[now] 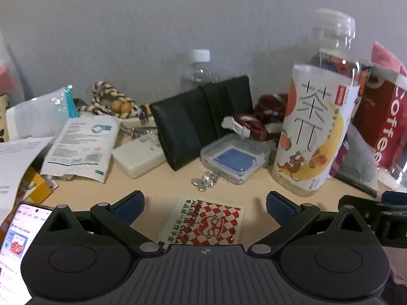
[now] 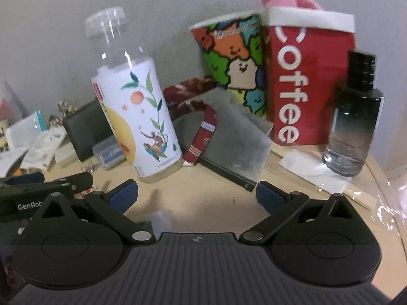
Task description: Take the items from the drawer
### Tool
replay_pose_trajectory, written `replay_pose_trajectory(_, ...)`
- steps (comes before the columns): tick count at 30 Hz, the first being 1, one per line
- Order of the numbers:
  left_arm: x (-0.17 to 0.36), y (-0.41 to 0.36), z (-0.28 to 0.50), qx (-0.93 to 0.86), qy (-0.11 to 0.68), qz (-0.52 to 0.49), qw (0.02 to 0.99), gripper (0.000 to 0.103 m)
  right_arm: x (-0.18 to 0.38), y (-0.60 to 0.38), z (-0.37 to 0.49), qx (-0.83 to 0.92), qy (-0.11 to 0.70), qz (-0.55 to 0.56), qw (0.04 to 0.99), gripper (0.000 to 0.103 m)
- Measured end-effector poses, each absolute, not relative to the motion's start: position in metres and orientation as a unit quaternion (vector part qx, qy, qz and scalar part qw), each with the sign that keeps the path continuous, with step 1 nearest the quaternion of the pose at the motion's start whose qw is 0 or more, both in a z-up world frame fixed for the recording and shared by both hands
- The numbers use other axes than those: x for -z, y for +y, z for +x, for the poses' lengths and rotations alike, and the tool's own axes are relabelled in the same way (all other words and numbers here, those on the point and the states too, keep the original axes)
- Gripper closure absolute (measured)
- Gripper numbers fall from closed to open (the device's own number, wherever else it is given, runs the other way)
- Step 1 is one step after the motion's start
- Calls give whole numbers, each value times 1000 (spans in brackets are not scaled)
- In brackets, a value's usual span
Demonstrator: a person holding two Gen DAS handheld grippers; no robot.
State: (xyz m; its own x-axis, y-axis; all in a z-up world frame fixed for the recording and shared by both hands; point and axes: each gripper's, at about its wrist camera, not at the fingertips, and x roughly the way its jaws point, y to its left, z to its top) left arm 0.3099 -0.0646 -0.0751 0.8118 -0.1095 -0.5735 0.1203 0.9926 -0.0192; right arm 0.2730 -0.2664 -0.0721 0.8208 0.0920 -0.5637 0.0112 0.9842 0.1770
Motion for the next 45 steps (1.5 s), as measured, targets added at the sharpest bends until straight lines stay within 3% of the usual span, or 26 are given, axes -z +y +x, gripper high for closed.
replay_pose_trajectory(24, 80, -63, 332, 67, 339, 21, 938, 0, 79, -248, 294, 24, 335, 4, 942, 0)
replay_pose_trajectory(45, 80, -63, 333, 70, 341, 17, 937, 0, 79, -248, 295, 24, 336, 4, 942, 0)
